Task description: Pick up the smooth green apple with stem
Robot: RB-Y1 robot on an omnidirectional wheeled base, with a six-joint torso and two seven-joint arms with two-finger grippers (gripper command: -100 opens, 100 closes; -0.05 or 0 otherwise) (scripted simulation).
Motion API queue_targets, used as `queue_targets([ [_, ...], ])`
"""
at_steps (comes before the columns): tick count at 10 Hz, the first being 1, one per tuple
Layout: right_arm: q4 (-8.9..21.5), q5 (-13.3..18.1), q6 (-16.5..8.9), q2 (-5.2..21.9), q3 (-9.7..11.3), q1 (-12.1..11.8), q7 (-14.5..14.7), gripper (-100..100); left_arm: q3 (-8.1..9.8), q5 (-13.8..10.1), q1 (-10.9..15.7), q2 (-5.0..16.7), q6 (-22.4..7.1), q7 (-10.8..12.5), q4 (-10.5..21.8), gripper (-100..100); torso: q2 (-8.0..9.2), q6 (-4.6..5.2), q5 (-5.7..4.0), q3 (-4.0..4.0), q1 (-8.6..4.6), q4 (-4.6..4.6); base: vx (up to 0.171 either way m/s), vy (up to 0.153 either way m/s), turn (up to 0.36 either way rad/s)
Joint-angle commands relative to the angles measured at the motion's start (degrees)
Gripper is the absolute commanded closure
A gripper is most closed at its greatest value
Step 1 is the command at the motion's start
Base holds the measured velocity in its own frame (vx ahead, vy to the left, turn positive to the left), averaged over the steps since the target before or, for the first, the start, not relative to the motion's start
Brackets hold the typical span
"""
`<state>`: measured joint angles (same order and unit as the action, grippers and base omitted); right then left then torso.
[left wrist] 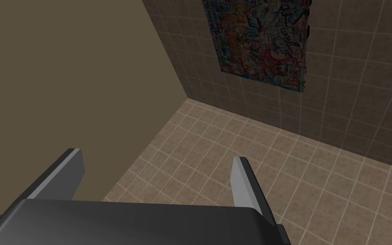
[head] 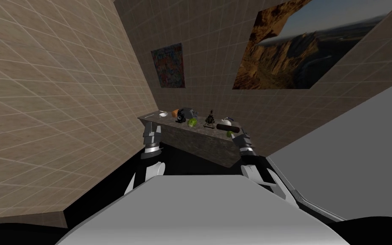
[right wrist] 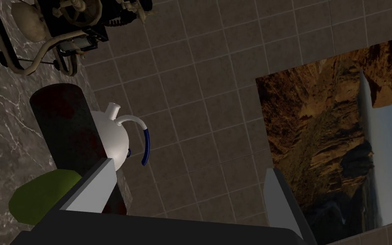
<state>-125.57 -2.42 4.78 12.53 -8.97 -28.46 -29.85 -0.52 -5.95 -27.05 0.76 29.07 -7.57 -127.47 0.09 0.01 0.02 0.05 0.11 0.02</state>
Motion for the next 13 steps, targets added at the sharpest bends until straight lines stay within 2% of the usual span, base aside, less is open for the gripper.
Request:
queue_targets([
  [1, 0.3, -1.2, -2.9, 1.1, -0.8, 0.6, -2.9, -100, 0.00, 0.0, 0.0, 0.0, 0.0, 0.0, 0.0, 0, 0.00, 0.00, 0.00, 0.00, 0.00, 0.00, -0.020, 0.057, 0.080],
  [2, 0.3, -1.2, -3.9, 1.1, -0.8, 0.6, -4.4, -100, 0.00, 0.0, 0.0, 0.0, 0.0, 0.0, 0.0, 0, -0.01, -0.01, 0.01, -0.01, 0.08, 0.00, -0.018, 0.052, 0.034],
  [3, 0.3, -1.2, -3.9, 1.1, -0.8, 0.6, -5.4, -100, 0.00, 0.0, 0.0, 0.0, 0.0, 0.0, 0.0, 0, -0.02, 0.00, 0.02, -0.01, 0.06, 0.00, -0.007, 0.025, -0.008],
  [4, 0.6, -2.5, -6.6, 2.1, -1.6, 1.1, -7.5, -100, 0.00, 0.0, 0.0, 0.0, 0.0, 0.0, 0.0, 0, -0.05, 0.00, 0.00, -0.03, -0.01, -0.01, -0.013, 0.044, 0.078],
  [6, 0.6, -2.5, -7.3, 2.1, -1.6, 1.1, -9.8, -100, 0.00, 0.0, 0.0, 0.0, 0.0, 0.0, 0.0, 0, -0.05, 0.00, 0.01, -0.03, 0.03, -0.01, -0.005, 0.032, 0.019],
  [7, 1.0, -3.8, -9.9, 3.1, -2.4, 1.6, -12.0, -100, 0.00, 0.0, 0.0, 0.0, 0.0, 0.0, 0.0, 0, -0.07, 0.01, 0.00, -0.04, -0.04, -0.02, -0.006, 0.045, 0.070],
  [9, 1.0, -3.8, -10.8, 3.1, -2.4, 1.6, -14.3, -100, 0.00, 0.0, 0.0, 0.0, 0.0, 0.0, 0.0, 0, -0.06, 0.00, 0.01, -0.03, 0.03, -0.01, -0.007, 0.031, 0.018],
  [10, 1.5, -5.2, -13.5, 4.1, -3.3, 2.1, -16.4, -100, 0.00, 0.0, 0.0, 0.0, 0.0, 0.0, 0.0, 0, -0.06, 0.01, 0.00, -0.03, -0.04, -0.01, -0.001, 0.041, 0.061],
  [12, 1.5, -5.2, -14.5, 4.1, -3.3, 2.1, -18.9, -100, 0.00, 0.0, 0.0, 0.0, 0.0, 0.0, 0.0, 0, -0.07, 0.00, 0.01, -0.04, 0.04, -0.02, -0.003, 0.037, 0.019],
  [13, 2.1, -6.7, -17.1, 5.1, -4.2, 2.7, -20.9, -100, 0.00, 0.0, 0.0, 0.0, 0.0, 0.0, 0.0, 0, -0.07, 0.01, 0.00, -0.04, -0.02, -0.02, 0.003, 0.037, 0.077],
])
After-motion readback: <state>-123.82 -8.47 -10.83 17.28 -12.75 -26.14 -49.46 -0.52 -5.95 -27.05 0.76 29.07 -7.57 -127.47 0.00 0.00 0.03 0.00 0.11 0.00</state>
